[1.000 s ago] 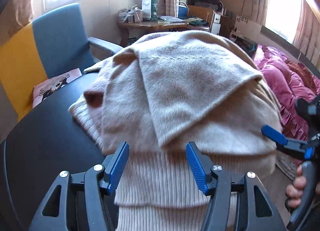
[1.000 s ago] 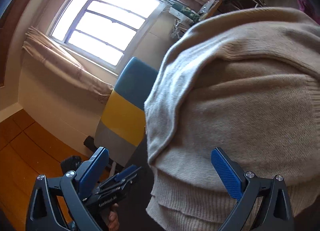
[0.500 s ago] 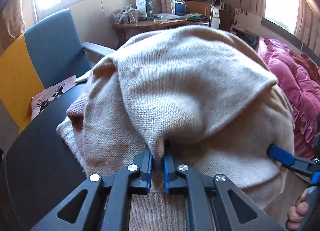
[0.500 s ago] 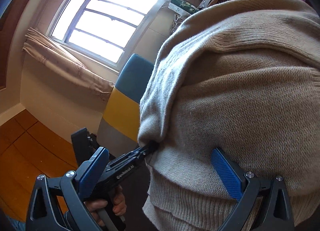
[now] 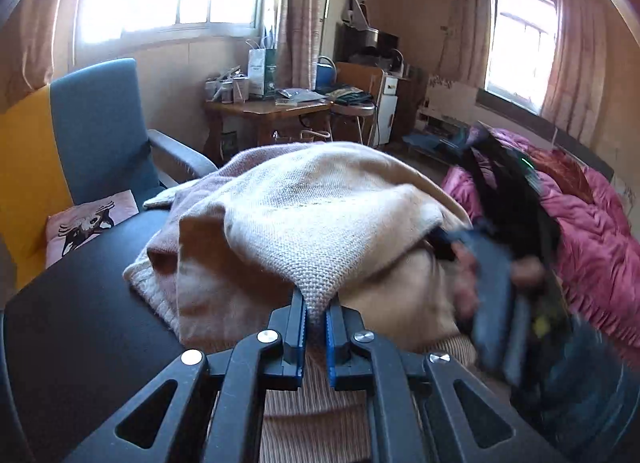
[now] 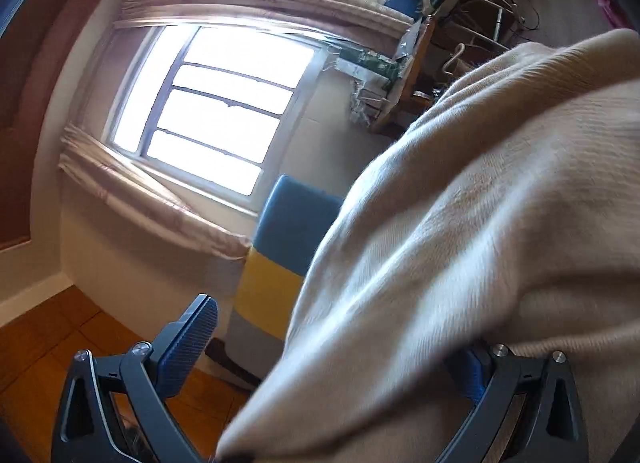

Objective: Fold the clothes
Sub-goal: 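Close the left gripper on the sweater edge and lift it up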

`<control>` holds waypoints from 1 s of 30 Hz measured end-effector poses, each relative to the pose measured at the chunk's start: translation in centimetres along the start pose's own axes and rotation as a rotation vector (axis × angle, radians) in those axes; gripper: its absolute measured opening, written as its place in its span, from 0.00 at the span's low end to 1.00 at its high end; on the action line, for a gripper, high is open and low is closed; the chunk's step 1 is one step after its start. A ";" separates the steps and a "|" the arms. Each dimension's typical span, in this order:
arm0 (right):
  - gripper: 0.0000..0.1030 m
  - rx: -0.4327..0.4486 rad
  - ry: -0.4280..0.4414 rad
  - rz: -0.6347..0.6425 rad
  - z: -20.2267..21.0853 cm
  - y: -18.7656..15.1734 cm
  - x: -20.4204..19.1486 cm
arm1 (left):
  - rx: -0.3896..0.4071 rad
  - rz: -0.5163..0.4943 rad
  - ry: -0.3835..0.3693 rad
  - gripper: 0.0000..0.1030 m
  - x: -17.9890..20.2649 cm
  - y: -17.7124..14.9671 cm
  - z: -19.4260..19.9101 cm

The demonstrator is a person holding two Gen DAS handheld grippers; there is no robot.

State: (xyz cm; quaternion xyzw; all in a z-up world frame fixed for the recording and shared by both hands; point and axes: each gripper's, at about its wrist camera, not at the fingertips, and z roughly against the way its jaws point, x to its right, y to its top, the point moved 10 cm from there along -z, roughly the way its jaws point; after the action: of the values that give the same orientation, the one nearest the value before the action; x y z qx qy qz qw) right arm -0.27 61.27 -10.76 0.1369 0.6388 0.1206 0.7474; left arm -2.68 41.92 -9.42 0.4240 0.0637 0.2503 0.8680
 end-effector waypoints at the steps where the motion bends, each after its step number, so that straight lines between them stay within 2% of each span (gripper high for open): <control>1: 1.00 -0.039 0.032 -0.008 -0.4 0.0 -0.1 | -0.004 0.007 -0.005 0.06 0.0 -0.3 0.2; 2: 1.00 -0.030 0.048 -0.032 -0.8 0.3 -0.4 | -0.007 0.018 -0.004 0.06 -0.2 -0.6 0.4; 5: 1.00 -0.043 0.191 -0.002 -0.2 -0.2 -4.1 | -0.016 0.069 -0.013 0.06 -1.0 -1.5 1.3; 7: 1.00 -0.095 0.286 0.059 0.2 -2.0 -7.5 | -0.020 0.094 -0.006 0.06 -1.6 -2.3 2.1; 11: 1.00 -0.163 0.419 0.143 1.3 -5.1 -13.1 | -0.018 0.119 0.005 0.06 -2.5 -4.3 4.3; 14: 1.00 -0.214 0.502 0.185 2.6 -7.7 -16.5 | -0.002 0.141 0.007 0.06 -3.1 -5.8 6.9; 17: 1.00 -0.288 0.539 0.238 2.7 -12.1 -18.7 | 0.027 0.177 0.018 0.06 -4.3 -6.8 9.7; 19: 1.00 -0.331 0.560 0.265 2.3 -14.6 -20.0 | 0.068 0.201 0.027 0.06 -5.3 -7.2 12.4; 24: 1.00 -0.440 0.623 0.357 0.5 -21.2 -26.2 | 0.193 0.249 0.051 0.06 -7.9 -7.8 20.3; 30: 1.00 -0.570 0.757 0.452 0.5 -29.1 -33.5 | 0.388 0.310 0.116 0.06 -11.5 -8.3 31.1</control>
State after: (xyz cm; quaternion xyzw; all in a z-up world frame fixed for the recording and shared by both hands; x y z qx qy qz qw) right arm -4.83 22.20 9.73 0.0092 0.7607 0.4888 0.4270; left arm 0.58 10.13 2.74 0.5722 0.0944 0.3873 0.7167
